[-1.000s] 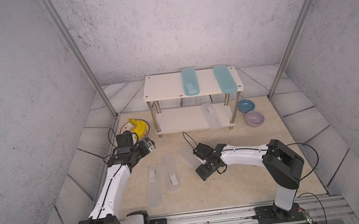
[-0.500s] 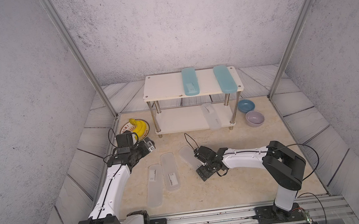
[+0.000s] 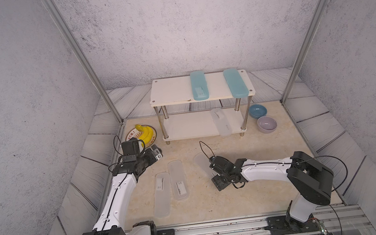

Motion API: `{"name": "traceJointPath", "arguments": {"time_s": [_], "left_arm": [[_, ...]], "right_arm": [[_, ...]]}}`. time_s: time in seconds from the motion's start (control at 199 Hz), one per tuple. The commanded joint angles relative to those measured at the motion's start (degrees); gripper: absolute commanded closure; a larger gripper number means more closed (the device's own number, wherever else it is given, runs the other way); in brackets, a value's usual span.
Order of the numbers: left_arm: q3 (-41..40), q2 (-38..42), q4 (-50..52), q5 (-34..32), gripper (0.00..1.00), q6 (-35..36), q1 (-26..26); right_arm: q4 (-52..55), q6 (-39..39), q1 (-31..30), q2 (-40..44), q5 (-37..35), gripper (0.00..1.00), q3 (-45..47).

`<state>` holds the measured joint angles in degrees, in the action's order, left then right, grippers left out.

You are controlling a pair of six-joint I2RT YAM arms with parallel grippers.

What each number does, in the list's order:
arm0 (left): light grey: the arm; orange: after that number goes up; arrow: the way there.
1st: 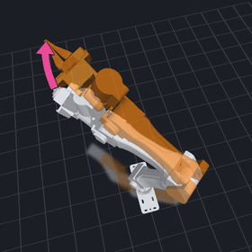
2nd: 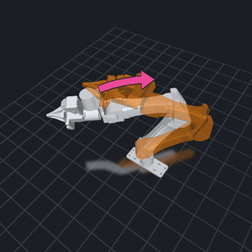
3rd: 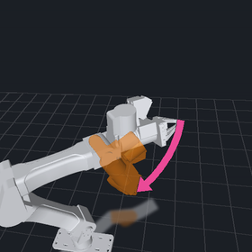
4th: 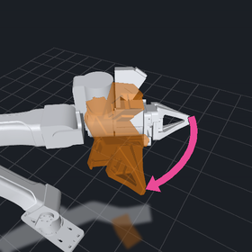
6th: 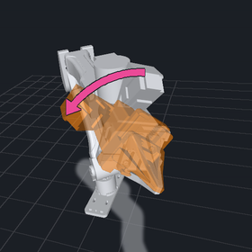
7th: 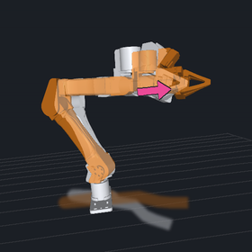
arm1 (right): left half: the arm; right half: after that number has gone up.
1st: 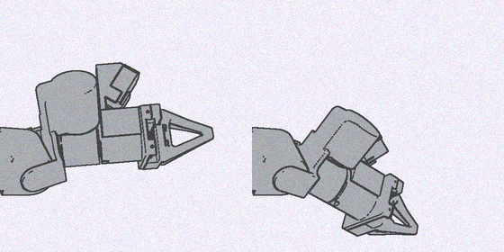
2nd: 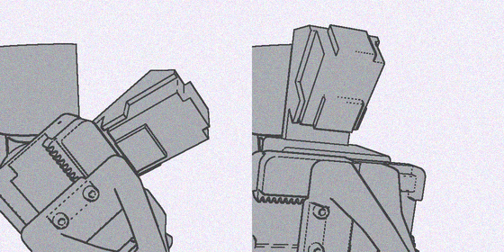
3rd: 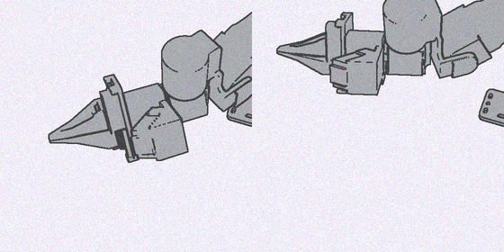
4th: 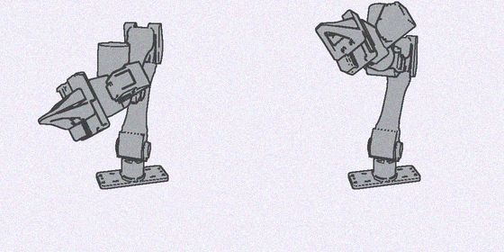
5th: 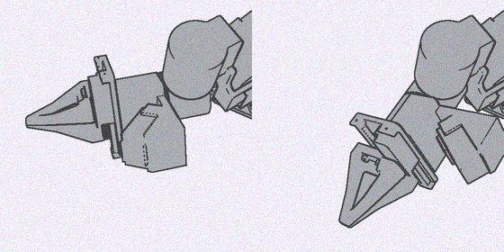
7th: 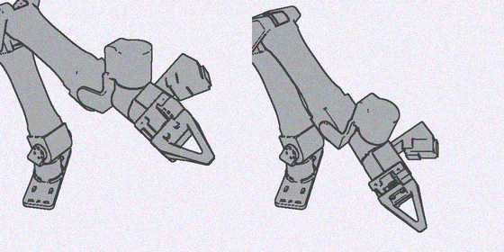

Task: Place the pencil cases on the shelf according to color
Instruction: Pick up the pencil case from the center of the board, then place the pencil case on the shelf.

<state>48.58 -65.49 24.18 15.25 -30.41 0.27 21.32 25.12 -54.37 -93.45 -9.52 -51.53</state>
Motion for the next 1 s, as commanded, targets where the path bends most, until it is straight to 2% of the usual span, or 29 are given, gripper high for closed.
{"name": "traceJointPath", "arguments": {"time_s": [0.0, 0.11, 0.226, 0.412, 0.542, 0.682, 0.999], "left_arm": [[-0.51, 1.39, 0.08, -0.34, 0.01, 0.69, 0.38], [-1.19, 1.59, -0.84, 0.02, 0.01, -0.07, 0.43], [-1.27, 1.68, -0.8, 0.72, 0.01, -0.17, 0.35], [-1.56, 3.04, -0.84, 0.66, 0.01, -0.03, 0.42], [-1.73, 3.05, -1.33, 1.13, 0.01, -0.3, 0.27], [-1.69, 2.78, -1.29, 1.81, 0.01, -0.45, 0.34], [-2.17, 1.74, -2.74, 3.52, 0.01, -1.55, 0.29]], "right_arm": [[-0.65, 4.41, -0.03, 6.33, -6.11, 0.48, 0.6], [-2.04, 6.8, 0.22, 7.83, -9.4, 0.49, -0.63], [-2.69, 8.6, 1.48, 5.1, -11.64, 0.49, -5.05], [-0.76, 11.1, 5.75, -3.73, -8.76, 0.5, -15.75], [-4.44, 11.12, 7.71, -9.55, -7.14, 0.51, -20.91], [-2.08, 12.82, 10.11, -16.01, -4.85, 0.51, -28.24], [-0.5, 13.05, 12.35, -24.14, -6.08, 0.51, -38.15]]}}
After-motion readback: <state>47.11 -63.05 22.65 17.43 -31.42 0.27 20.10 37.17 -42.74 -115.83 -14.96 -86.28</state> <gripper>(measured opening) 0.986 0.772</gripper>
